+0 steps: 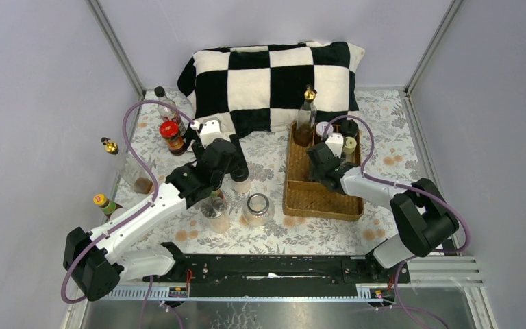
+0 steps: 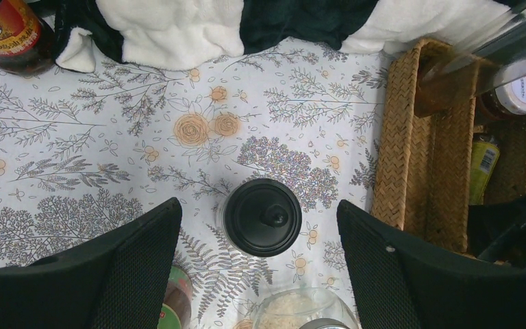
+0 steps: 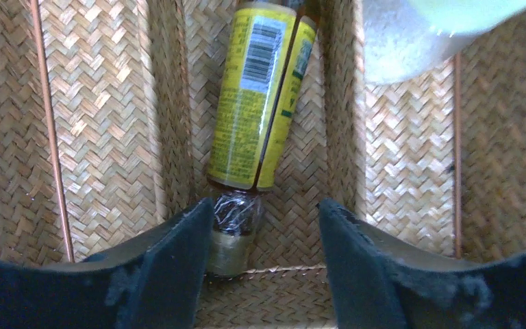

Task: Organize the condiment bottles
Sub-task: Place the bottle in the storage box.

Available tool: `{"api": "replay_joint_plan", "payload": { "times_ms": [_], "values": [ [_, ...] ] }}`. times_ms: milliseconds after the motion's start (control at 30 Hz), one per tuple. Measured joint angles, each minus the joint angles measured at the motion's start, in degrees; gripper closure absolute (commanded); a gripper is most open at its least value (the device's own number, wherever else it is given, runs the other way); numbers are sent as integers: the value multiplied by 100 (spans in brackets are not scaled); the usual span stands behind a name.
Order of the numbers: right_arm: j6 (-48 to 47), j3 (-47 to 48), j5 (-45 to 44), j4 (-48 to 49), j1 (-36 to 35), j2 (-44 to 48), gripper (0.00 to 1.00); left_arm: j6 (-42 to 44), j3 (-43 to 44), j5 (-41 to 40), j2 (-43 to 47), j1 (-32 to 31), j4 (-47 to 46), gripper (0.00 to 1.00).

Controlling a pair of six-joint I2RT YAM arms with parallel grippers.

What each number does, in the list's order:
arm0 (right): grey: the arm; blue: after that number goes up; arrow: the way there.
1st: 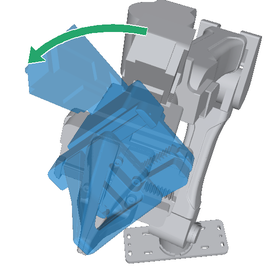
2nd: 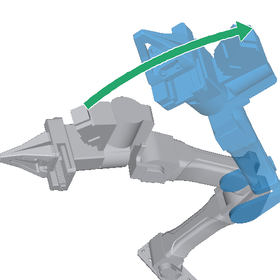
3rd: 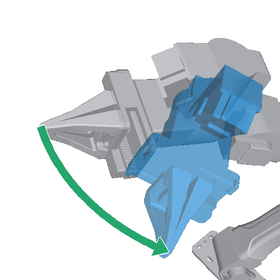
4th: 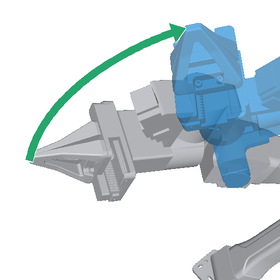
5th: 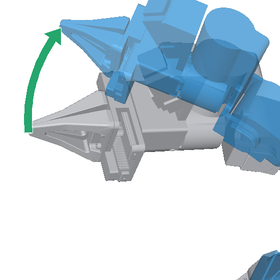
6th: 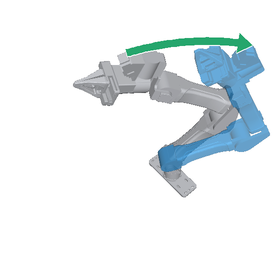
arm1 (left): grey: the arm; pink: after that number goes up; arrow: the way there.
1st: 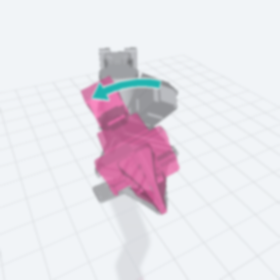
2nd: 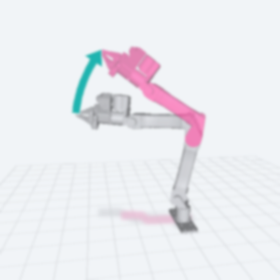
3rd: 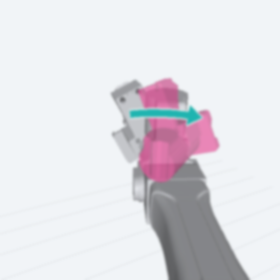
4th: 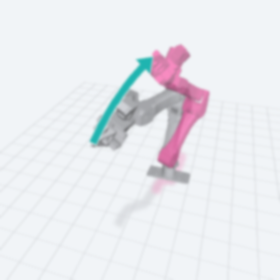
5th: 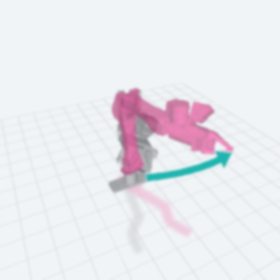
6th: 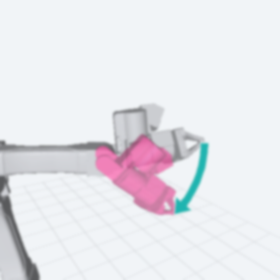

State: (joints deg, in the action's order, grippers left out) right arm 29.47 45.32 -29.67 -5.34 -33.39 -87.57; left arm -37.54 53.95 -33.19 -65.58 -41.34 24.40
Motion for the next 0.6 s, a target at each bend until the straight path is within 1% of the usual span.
{"api": "replay_joint_plan", "payload": {
  "times_ms": [33, 67, 200, 300, 467, 600],
  "values": [
    [-28, 33, -22, -50, 0, 0, 23, 0, 0, 0, 0, 0, 0, 12],
    [-26, 74, -37, -76, 9, 0, 22, 0, 0, 0, 2, 0, 0, 12],
    [-55, 251, -133, -127, 20, -81, 22, 2, 0, 0, 39, 0, 7, 12],
    [-59, 317, -136, -127, 33, -168, 25, 4, 0, -2, 94, 0, 9, 12],
    [-94, 444, -131, -57, 105, -387, 32, 7, 0, -7, 175, 0, 17, 12],
    [-92, 511, -116, 140, 205, -597, 32, 9, 0, -7, 201, 0, 59, 12]
  ]
}}
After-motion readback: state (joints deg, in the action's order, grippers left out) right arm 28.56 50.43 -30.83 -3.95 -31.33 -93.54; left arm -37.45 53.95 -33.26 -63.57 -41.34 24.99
